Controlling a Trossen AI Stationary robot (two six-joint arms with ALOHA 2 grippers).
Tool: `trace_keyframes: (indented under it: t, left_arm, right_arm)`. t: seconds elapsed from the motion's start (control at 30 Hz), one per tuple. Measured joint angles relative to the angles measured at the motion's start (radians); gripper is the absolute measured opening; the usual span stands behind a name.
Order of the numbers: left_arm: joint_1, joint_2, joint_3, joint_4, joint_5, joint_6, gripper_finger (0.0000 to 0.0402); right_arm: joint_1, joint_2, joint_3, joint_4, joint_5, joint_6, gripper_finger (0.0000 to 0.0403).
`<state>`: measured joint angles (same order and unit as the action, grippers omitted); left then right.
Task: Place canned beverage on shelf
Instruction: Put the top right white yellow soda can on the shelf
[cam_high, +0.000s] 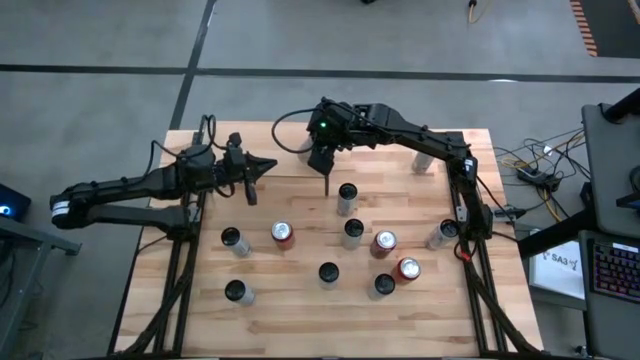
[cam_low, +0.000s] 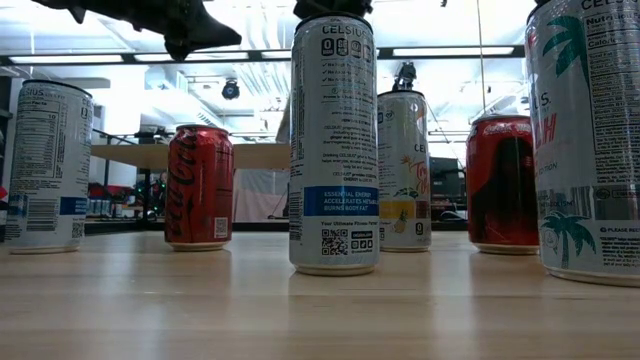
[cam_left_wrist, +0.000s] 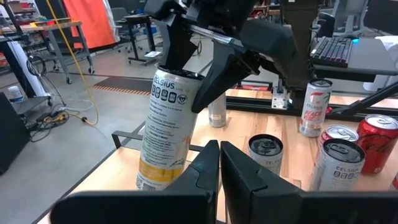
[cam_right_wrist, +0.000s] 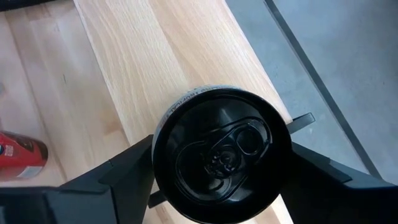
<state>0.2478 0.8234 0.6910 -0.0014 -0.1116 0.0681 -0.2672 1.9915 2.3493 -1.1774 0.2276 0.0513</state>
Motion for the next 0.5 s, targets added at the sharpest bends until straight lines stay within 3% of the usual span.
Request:
trace_keyframes:
  t: [0.5]
  left_arm:
    - [0.000,0.035,0.000,0.000,0.000,0.001,0.0000]
  right_arm:
    - [0.000,0.000,0.000,0.013,0.000,-0.003,0.0281]
